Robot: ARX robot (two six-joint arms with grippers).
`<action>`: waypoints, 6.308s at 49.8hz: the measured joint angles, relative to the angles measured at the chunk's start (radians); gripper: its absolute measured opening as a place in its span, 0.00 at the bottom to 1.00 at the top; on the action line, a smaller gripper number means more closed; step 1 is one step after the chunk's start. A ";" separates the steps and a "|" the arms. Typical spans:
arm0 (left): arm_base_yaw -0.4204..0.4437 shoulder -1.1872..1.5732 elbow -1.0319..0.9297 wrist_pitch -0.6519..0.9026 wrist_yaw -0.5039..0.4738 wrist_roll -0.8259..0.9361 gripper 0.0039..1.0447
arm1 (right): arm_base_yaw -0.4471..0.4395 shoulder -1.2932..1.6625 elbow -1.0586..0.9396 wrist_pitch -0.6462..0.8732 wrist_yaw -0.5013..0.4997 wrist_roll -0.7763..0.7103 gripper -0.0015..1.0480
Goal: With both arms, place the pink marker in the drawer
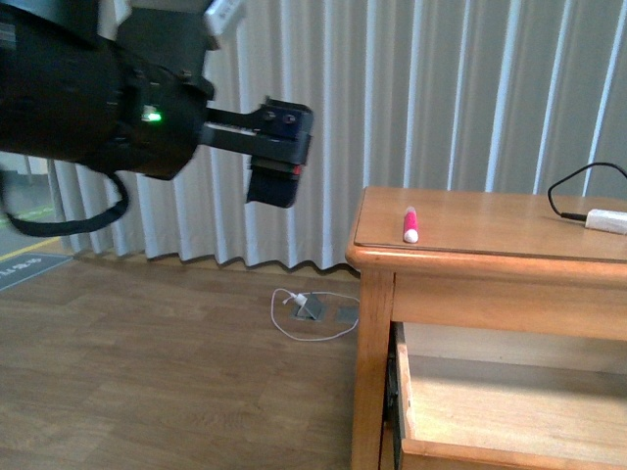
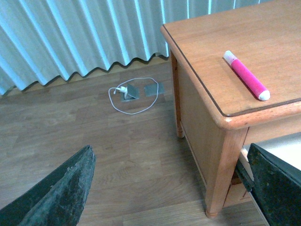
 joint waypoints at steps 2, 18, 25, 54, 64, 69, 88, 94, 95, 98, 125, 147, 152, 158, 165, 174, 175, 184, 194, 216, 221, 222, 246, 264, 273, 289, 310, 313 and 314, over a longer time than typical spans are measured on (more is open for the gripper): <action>-0.011 0.058 0.052 -0.001 0.001 0.000 0.95 | 0.000 0.000 0.000 0.000 0.000 0.000 0.92; -0.058 0.408 0.454 -0.093 0.039 -0.054 0.95 | 0.000 0.000 0.000 0.000 0.000 0.000 0.92; -0.075 0.524 0.607 -0.137 0.085 -0.088 0.95 | 0.000 0.000 0.000 0.000 0.000 0.000 0.92; -0.139 0.792 0.937 -0.258 0.132 -0.164 0.95 | 0.000 0.000 0.000 0.000 0.000 0.000 0.92; -0.137 0.809 0.983 -0.273 0.131 -0.182 0.95 | 0.000 0.000 0.000 0.000 0.000 0.000 0.92; -0.138 0.810 0.997 -0.282 0.135 -0.185 0.95 | 0.000 0.000 0.000 0.000 0.000 0.000 0.92; -0.145 0.870 1.111 -0.416 0.097 -0.169 0.95 | 0.000 0.000 0.000 0.000 0.000 0.000 0.92; -0.146 0.875 1.125 -0.436 0.085 -0.164 0.92 | 0.000 0.000 0.000 0.000 0.000 0.000 0.92; -0.146 0.875 1.128 -0.443 0.078 -0.164 0.89 | 0.000 0.000 0.000 0.000 0.000 0.000 0.92; -0.146 0.877 1.133 -0.457 0.070 -0.157 0.77 | 0.000 0.000 0.000 0.000 0.000 0.000 0.92; -0.108 0.697 0.762 -0.164 0.268 -0.039 0.14 | 0.000 0.000 0.000 0.000 0.000 0.000 0.92; -0.095 0.360 0.318 -0.059 0.644 0.115 0.14 | 0.000 0.000 0.000 0.000 0.000 0.000 0.92; -0.104 0.366 0.285 -0.043 0.641 0.121 0.14 | 0.000 0.000 0.000 0.000 0.000 0.000 0.92; -0.119 0.396 0.282 -0.019 0.607 0.120 0.14 | 0.000 0.000 0.000 0.000 0.000 0.000 0.92; -0.156 0.481 0.306 -0.002 0.571 0.112 0.14 | 0.000 0.000 0.000 0.000 0.000 0.000 0.92; -0.195 0.592 0.383 -0.010 0.512 0.097 0.14 | 0.000 0.000 0.000 0.000 0.000 0.000 0.92; -0.197 0.602 0.394 -0.010 0.500 0.096 0.14 | 0.000 0.000 0.000 0.000 0.000 0.000 0.92; -0.204 0.629 0.426 -0.029 0.465 0.088 0.29 | 0.000 0.000 0.000 0.000 0.000 0.000 0.92; -0.205 0.613 0.388 -0.026 0.400 0.085 0.64 | 0.000 0.000 0.000 0.000 0.000 0.000 0.92; -0.061 0.126 -0.025 0.086 0.146 -0.003 0.95 | 0.000 0.000 0.000 0.000 0.000 0.000 0.92; -0.020 -0.032 -0.155 0.090 0.134 -0.021 0.95 | 0.000 0.000 0.000 0.000 0.000 0.000 0.92; -0.016 -0.049 -0.167 0.089 0.134 -0.022 0.95 | 0.000 0.000 0.000 0.000 0.000 0.000 0.92; 0.269 -0.957 -0.591 -0.270 0.074 -0.142 0.95 | 0.000 0.000 0.000 0.000 0.000 0.000 0.92; 0.311 -1.048 -0.754 -0.167 0.058 -0.155 0.56 | 0.000 0.000 0.000 0.000 0.000 0.000 0.92; 0.391 -1.123 -0.867 -0.138 0.126 -0.163 0.22 | 0.000 0.000 0.000 0.000 0.002 0.000 0.92; 0.392 -1.235 -0.978 -0.132 0.131 -0.166 0.04 | 0.000 0.000 0.000 0.000 0.002 0.000 0.92; 0.392 -1.360 -1.049 -0.184 0.131 -0.166 0.04 | 0.000 0.000 0.000 0.000 0.002 0.000 0.92; 0.392 -1.378 -1.056 -0.194 0.131 -0.166 0.04 | 0.000 0.000 0.000 0.000 0.002 0.000 0.92; 0.392 -1.382 -1.057 -0.196 0.131 -0.166 0.04 | 0.000 0.000 0.000 0.000 0.002 0.000 0.92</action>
